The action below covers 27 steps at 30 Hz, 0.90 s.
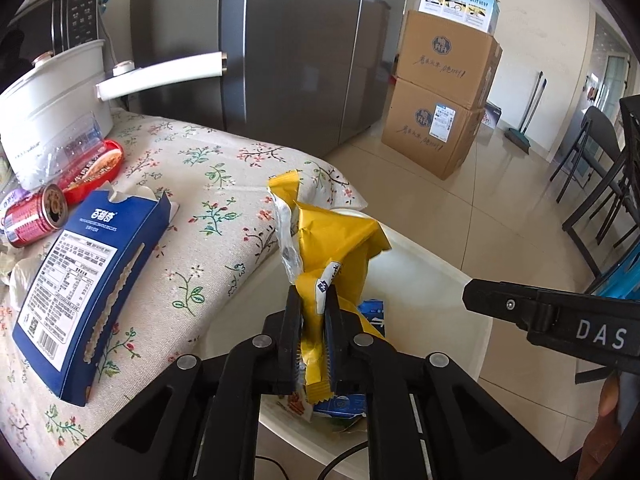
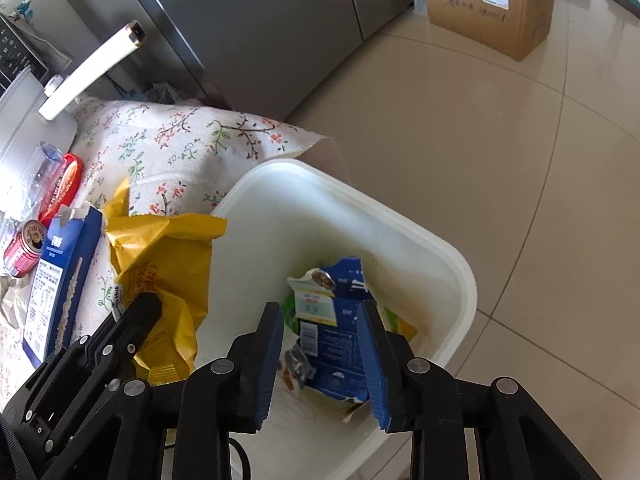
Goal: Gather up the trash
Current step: 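Open both tools to drop the packets into the bin, then move both open tools back to the blue biscuit box on the table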
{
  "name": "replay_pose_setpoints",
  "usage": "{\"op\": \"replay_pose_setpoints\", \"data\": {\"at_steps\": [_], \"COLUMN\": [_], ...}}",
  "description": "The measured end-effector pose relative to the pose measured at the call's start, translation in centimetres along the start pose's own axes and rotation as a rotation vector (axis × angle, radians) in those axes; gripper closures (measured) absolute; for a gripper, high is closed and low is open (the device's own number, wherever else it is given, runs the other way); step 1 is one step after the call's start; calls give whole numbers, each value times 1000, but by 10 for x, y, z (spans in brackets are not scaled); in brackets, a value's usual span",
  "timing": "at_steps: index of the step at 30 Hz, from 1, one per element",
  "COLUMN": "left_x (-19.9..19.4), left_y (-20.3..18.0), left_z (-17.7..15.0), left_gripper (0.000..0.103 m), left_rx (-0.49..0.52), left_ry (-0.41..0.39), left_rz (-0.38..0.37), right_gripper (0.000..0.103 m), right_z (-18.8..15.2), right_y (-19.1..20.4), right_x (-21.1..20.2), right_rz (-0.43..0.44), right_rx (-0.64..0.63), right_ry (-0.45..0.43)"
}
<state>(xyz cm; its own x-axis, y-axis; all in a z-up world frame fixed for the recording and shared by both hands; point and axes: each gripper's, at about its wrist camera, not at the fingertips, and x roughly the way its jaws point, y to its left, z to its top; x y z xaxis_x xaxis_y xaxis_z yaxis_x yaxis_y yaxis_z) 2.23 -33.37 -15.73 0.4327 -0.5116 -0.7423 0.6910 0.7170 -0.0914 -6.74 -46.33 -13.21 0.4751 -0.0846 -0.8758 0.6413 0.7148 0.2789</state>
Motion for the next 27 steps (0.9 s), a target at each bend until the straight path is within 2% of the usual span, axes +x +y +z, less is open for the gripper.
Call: {"op": "replay_pose_setpoints", "data": {"at_steps": [2,5,10,15,18,20,27], "left_x": [-7,-25,-82,-154,-189,-212,-279], "left_y": [2,5,13,23,33,41,51], "left_z": [2,7,11,3,-5,-12,-37], "left_gripper": [83,81,78,61,59,59,59], "left_rx": [-8,-22,-42,-46,-79,-111,-150], "left_ry": [-14,-42,-101,-183,-199,-208,-244], "left_rz": [10,22,51,109,134,133,148], "right_gripper": [68,68,68,57,50,49,49], "right_z": [1,2,-6,-37,-61,-74,-124], "right_y": [4,14,35,62,77,80,77], "right_x": [-8,-25,-72,-136,-170,-190,-262], "right_rz": [11,25,83,146,156,160,263], "right_rx": [-3,-26,-95,-165,-208,-213,-182], "right_ry": [-19,-62,-133,-222,-262,-261,-192]}}
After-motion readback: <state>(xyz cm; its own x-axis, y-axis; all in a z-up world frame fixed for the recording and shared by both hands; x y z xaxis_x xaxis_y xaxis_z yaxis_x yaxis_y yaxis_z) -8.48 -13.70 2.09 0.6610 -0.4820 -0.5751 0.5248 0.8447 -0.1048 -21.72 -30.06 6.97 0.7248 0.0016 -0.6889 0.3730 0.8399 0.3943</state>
